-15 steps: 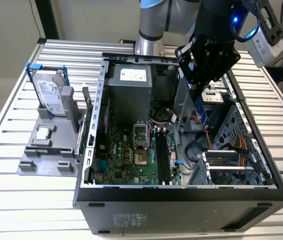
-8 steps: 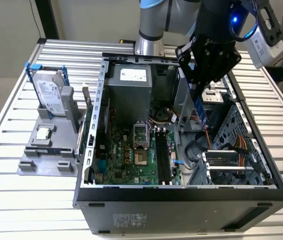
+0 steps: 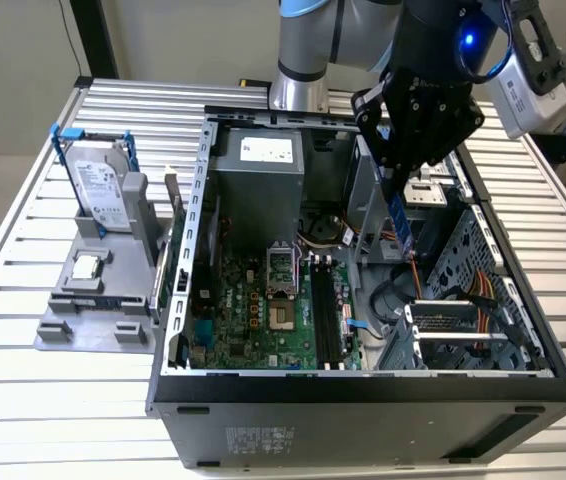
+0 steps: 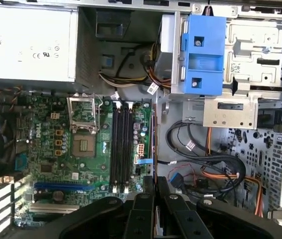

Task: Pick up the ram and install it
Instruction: 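Insert the ram into the slot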

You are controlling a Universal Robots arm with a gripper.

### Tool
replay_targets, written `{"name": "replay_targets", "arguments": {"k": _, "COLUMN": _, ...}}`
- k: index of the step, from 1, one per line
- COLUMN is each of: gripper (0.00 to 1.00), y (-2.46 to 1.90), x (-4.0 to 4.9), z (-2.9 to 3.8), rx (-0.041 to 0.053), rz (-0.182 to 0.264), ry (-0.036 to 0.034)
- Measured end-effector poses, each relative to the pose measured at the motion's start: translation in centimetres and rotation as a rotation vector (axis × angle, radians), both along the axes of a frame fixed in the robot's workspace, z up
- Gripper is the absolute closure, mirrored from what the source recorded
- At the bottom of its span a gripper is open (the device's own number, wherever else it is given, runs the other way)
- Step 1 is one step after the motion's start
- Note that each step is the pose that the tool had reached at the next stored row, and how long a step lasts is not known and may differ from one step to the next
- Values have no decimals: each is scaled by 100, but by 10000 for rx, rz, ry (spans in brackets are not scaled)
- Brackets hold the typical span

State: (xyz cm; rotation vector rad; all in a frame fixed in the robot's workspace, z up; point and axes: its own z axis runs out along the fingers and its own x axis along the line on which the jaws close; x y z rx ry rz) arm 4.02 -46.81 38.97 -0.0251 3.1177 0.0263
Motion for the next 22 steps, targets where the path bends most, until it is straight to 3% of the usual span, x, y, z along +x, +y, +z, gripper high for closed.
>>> {"name": "replay_targets", "arguments": {"k": 9, "gripper": 100, "y": 0, "x": 2, "z": -3, "rx": -1, "rz": -284, "ry": 0}}
{"name": "replay_targets", "arguments": {"k": 22, "gripper": 100, "y": 0, "x": 2, "z": -27, "rx": -3, "rz": -284, "ry": 0}}
